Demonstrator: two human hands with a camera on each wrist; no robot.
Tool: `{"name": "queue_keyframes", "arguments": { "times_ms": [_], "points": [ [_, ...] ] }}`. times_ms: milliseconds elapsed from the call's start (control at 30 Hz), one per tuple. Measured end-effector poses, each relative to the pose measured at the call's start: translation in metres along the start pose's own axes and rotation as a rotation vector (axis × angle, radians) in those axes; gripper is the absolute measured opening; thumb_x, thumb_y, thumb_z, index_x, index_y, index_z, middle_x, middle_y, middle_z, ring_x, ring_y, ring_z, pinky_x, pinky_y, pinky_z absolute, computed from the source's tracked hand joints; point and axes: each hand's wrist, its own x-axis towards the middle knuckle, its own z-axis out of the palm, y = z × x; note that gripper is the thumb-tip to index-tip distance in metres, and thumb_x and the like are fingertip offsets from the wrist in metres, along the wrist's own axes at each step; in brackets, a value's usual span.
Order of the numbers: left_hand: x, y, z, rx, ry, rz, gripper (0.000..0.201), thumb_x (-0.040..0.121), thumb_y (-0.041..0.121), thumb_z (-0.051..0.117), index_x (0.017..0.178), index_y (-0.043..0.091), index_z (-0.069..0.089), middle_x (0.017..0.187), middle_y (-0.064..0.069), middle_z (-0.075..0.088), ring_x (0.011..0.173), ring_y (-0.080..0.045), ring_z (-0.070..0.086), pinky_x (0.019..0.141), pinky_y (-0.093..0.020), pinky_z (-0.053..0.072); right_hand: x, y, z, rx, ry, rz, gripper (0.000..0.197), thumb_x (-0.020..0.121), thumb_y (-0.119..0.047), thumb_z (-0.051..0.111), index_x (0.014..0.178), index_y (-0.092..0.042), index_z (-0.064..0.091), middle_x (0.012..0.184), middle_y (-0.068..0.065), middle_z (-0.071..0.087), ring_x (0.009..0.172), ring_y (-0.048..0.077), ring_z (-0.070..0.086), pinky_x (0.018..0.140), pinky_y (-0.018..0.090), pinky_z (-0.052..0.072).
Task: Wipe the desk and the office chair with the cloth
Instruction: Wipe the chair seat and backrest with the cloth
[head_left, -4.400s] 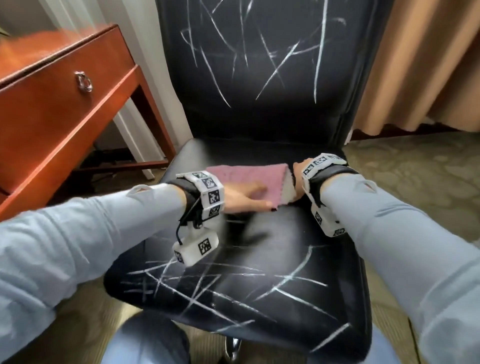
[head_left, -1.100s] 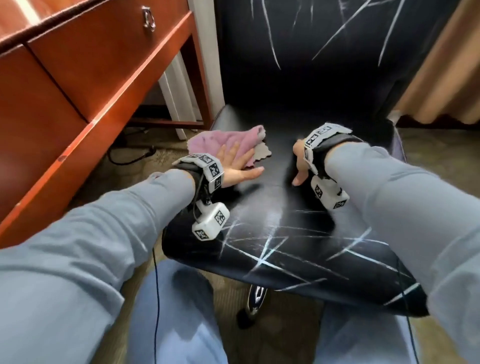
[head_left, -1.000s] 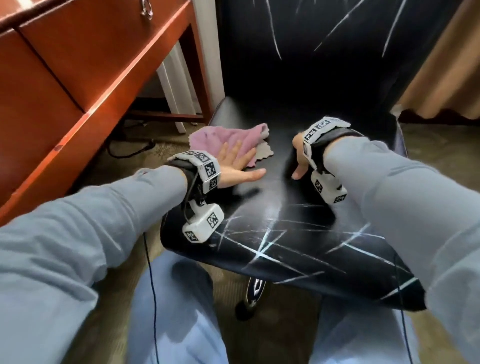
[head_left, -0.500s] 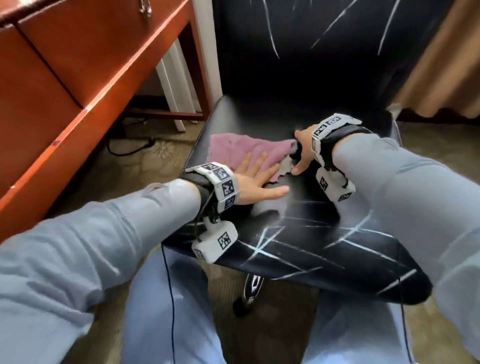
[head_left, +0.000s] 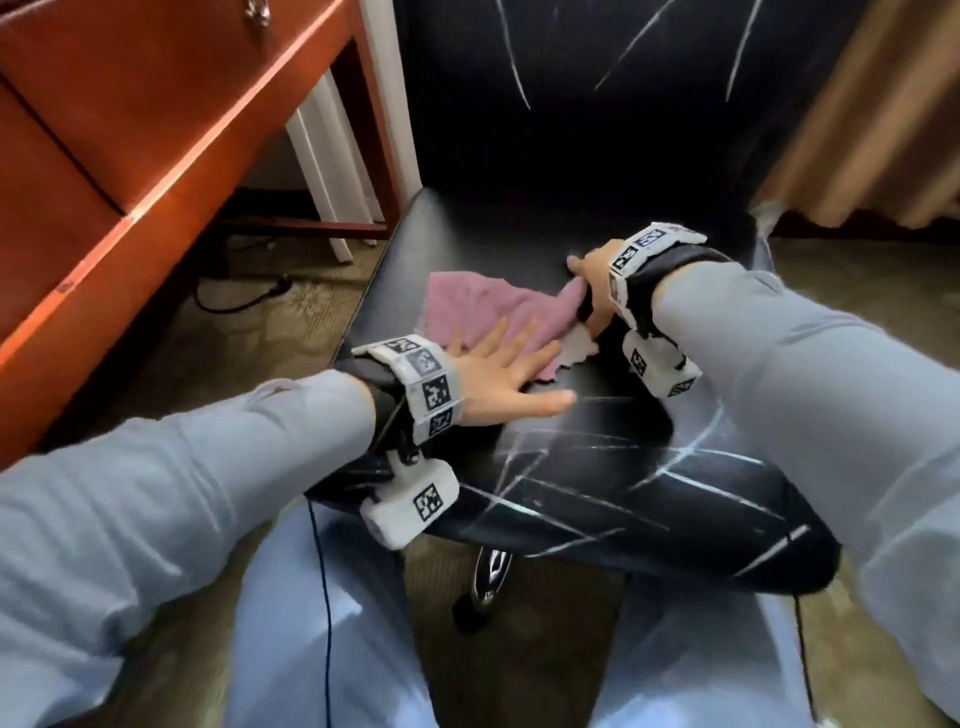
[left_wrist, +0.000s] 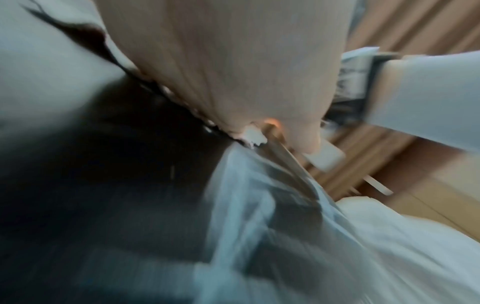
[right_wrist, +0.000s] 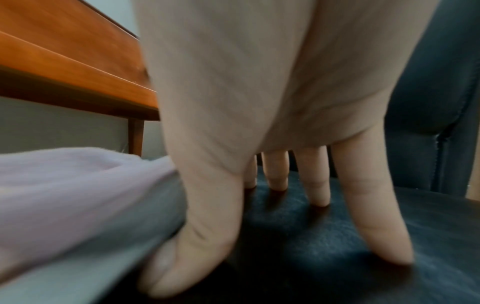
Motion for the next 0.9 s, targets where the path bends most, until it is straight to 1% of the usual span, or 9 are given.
{"name": "queue_keyframes", "arguments": {
  "times_ms": [133,233,300,400,500,600,633,733,900],
  "points": [
    [-0.026,-0.009,0.027,0.163,-0.051,0.241,0.086,0.084,0.085,0.007,0.154,0.042,-0.016,0.16,0.014,-0.03,0.147,-0.013,-0.03,0.119,-0.054,-0.016,0.019,-0.007,0.002,-0.107,0.055,0.017,0.11,0.052,-0.068,0.079,0.142,-0.018,0.044,0.12,0.009,0.066,0.108,0.032,0.064,0.093,0.041,0.053],
    [0.0,-0.018,0.004,0.137,0.065,0.208,0.071,0.099,0.067,0.018,0.156,0.038,-0.012,0.164,0.009,-0.02,0.151,-0.016,-0.018,0.121,-0.056,0.002,0.045,-0.003,0.011,-0.141,0.065,0.003,0.129,0.031,-0.065,0.079,0.145,-0.019,0.038,0.115,0.015,0.066,0.103,0.035,0.065,0.09,0.043,0.053],
    [0.02,-0.016,-0.014,0.045,0.04,0.016,0.074,0.098,0.068,0.025,0.157,0.037,-0.008,0.164,0.008,-0.021,0.151,-0.016,-0.02,0.113,-0.038,-0.016,0.03,-0.008,0.01,-0.148,0.115,0.007,0.117,0.048,-0.063,0.083,0.144,-0.015,0.038,0.124,0.015,0.063,0.109,0.034,0.063,0.091,0.036,0.05],
    [0.025,-0.005,-0.021,-0.019,0.04,-0.091,0.086,0.089,0.08,0.028,0.157,0.04,-0.007,0.163,0.009,-0.025,0.15,-0.019,-0.022,0.117,-0.051,-0.014,0.008,-0.012,0.003,-0.024,0.126,0.043,0.097,0.07,-0.063,0.075,0.146,-0.014,0.039,0.136,0.01,0.057,0.12,0.032,0.056,0.099,0.038,0.047],
    [-0.008,0.006,0.007,0.037,-0.001,0.036,0.091,0.086,0.085,0.021,0.156,0.038,-0.012,0.159,0.009,-0.032,0.148,-0.017,-0.026,0.117,-0.054,-0.015,0.01,-0.009,0.002,0.019,0.081,0.059,0.064,0.091,-0.039,0.063,0.144,-0.01,0.042,0.139,0.018,0.052,0.126,0.037,0.051,0.105,0.046,0.042],
    [-0.037,0.008,0.034,0.138,-0.078,0.188,0.096,0.074,0.09,0.003,0.154,0.041,-0.016,0.158,0.014,-0.033,0.146,-0.011,-0.032,0.118,-0.053,-0.019,0.028,-0.004,0.001,-0.129,0.093,0.01,0.121,0.045,-0.079,0.071,0.145,-0.02,0.037,0.125,0.011,0.063,0.112,0.034,0.061,0.094,0.047,0.051],
    [-0.034,-0.001,0.031,0.146,-0.104,0.206,0.099,0.07,0.09,-0.003,0.154,0.04,-0.015,0.159,0.014,-0.031,0.146,-0.011,-0.031,0.119,-0.053,-0.019,0.033,-0.003,0.003,-0.14,0.086,0.015,0.123,0.043,-0.081,0.071,0.145,-0.02,0.038,0.125,0.011,0.063,0.111,0.034,0.061,0.094,0.048,0.051],
    [-0.003,-0.031,-0.001,0.056,-0.059,0.115,0.108,0.064,0.095,-0.009,0.155,0.038,-0.014,0.16,0.012,-0.03,0.148,-0.012,-0.026,0.119,-0.058,-0.013,0.013,-0.007,0.001,-0.074,0.079,0.058,0.076,0.081,-0.051,0.071,0.142,-0.013,0.045,0.134,0.015,0.057,0.121,0.035,0.055,0.101,0.044,0.045],
    [0.011,-0.03,-0.002,-0.017,0.074,-0.094,0.092,0.083,0.087,0.022,0.155,0.042,-0.013,0.159,0.013,-0.032,0.148,-0.012,-0.026,0.118,-0.061,-0.009,0.011,-0.012,0.008,-0.191,0.1,-0.031,0.098,0.06,-0.069,0.078,0.139,-0.016,0.051,0.126,0.007,0.065,0.112,0.028,0.063,0.096,0.037,0.05]
  ]
}}
